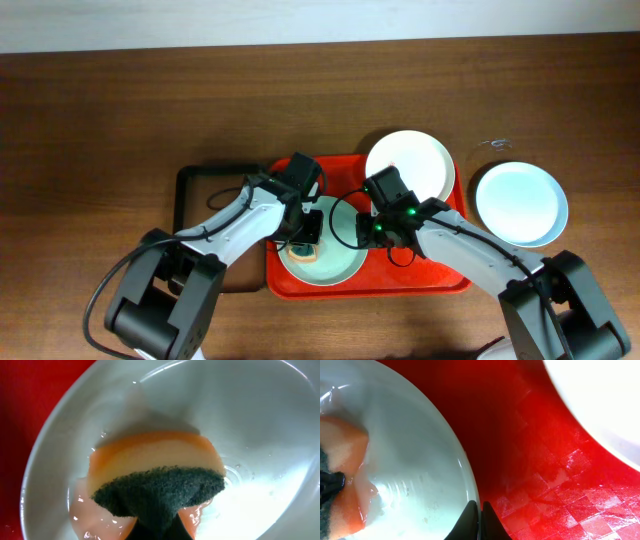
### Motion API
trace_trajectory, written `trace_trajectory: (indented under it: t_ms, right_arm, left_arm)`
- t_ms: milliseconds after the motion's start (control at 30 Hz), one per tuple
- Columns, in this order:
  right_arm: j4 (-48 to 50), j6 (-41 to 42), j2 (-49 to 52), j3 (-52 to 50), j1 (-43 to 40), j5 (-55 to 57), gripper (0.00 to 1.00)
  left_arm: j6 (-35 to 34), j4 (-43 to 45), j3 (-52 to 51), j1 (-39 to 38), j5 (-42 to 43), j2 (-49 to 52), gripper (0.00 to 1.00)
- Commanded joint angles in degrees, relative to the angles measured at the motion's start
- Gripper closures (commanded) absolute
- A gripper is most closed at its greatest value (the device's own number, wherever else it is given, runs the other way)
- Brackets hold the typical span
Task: Clean dirty plates on tray and stack at the side
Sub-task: 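Scrub the pale-green plate with the sponge while the right gripper holds it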
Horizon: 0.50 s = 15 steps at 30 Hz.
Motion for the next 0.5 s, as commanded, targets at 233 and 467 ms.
trace_trajectory:
  t_ms: [233, 467]
  right_arm:
    - [0.0, 0.7, 0.5, 0.4, 0.2, -0.3, 0.96]
    - [0.0, 0.7, 0.5, 0.4, 0.2, -0.3, 0.96]
  left_arm:
    - [1.7, 0.1, 2.6, 2.6, 5.2, -9.3, 1.00]
    - [-0.2, 3.4, -3.6, 2.6, -2.2, -5.0, 1.00]
